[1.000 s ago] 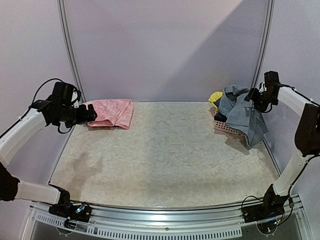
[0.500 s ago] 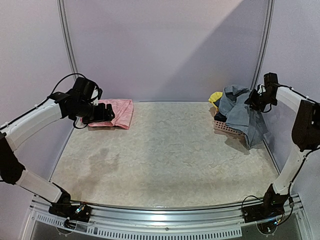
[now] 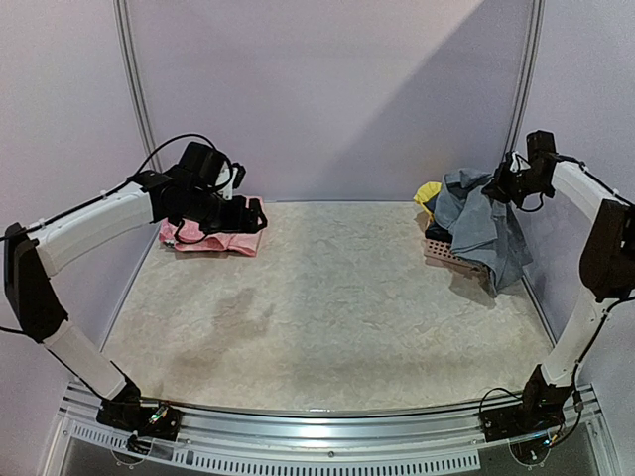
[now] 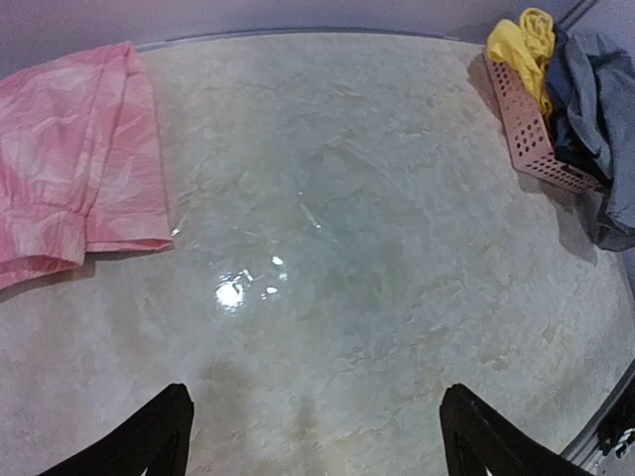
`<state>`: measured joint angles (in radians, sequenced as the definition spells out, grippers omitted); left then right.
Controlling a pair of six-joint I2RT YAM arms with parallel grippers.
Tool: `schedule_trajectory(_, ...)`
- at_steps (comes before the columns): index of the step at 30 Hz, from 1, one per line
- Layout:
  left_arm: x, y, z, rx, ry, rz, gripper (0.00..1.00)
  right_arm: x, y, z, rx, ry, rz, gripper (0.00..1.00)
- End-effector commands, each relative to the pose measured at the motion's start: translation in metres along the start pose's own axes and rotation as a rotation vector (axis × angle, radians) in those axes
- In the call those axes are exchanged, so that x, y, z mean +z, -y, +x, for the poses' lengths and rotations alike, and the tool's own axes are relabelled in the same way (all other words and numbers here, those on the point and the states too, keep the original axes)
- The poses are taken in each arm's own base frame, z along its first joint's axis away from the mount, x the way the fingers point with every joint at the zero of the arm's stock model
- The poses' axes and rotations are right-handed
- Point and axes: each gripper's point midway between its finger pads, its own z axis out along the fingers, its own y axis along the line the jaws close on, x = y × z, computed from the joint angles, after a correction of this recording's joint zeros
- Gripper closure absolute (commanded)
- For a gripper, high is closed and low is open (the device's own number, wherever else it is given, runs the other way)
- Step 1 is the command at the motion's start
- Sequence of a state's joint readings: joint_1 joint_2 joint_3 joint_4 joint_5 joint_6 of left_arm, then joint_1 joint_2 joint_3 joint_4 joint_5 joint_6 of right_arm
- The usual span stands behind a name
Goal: Fold and stack the mixed laundry pile
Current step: Pick up the crumpled shirt from the bin, then place the crumpled shirt at the center of the board.
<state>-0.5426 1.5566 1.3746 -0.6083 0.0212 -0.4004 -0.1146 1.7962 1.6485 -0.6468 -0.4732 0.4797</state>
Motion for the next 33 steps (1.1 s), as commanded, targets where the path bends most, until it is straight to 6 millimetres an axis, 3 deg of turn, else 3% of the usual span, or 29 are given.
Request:
schedule_trajectory(1, 0.013, 0.060, -0.011, 0.093, 0.034, 0.167, 0.13, -0.050, -0.069, 0.028, -0.187, -0.028, -0.100, 1.00)
schedule_trajectory(7, 0.035, 0.126, -0.018, 0.169, 0.054, 0.316, 0.13, -0.104, -0.137, 0.087, -0.392, -0.071, -0.207, 1.00)
schedule_trajectory(10, 0.044, 0.156, -0.020, 0.189, 0.053, 0.390, 0.13, -0.130, -0.161, 0.117, -0.464, -0.085, -0.279, 1.00)
schedule_trajectory(13, 0.056, 0.179, -0.022, 0.193, 0.050, 0.452, 0.12, -0.170, -0.185, 0.145, -0.529, -0.076, -0.364, 1.00)
schedule_trajectory(17, 0.061, 0.206, -0.029, 0.203, 0.067, 0.530, 0.12, -0.221, -0.212, 0.167, -0.573, -0.044, -0.471, 1.00)
schedule_trajectory(21, 0.070, 0.231, -0.024, 0.236, 0.063, 0.592, 0.09, -0.267, -0.228, 0.183, -0.559, -0.034, -0.596, 1.00)
schedule_trajectory(23, 0.074, 0.247, -0.014, 0.272, 0.052, 0.618, 0.08, -0.273, -0.220, 0.193, -0.529, -0.063, -0.582, 1.00)
schedule_trajectory(27, 0.082, 0.272, 0.010, 0.314, 0.013, 0.654, 0.07, -0.251, -0.176, 0.219, -0.465, -0.134, -0.462, 1.00)
schedule_trajectory(30, 0.088, 0.269, 0.019, 0.277, -0.028, 0.656, 0.08, -0.232, -0.163, 0.228, -0.402, -0.154, -0.454, 1.00)
schedule_trajectory(33, 0.088, 0.251, 0.023, 0.271, -0.037, 0.607, 0.08, -0.209, -0.163, 0.226, -0.356, -0.149, -0.460, 1.00)
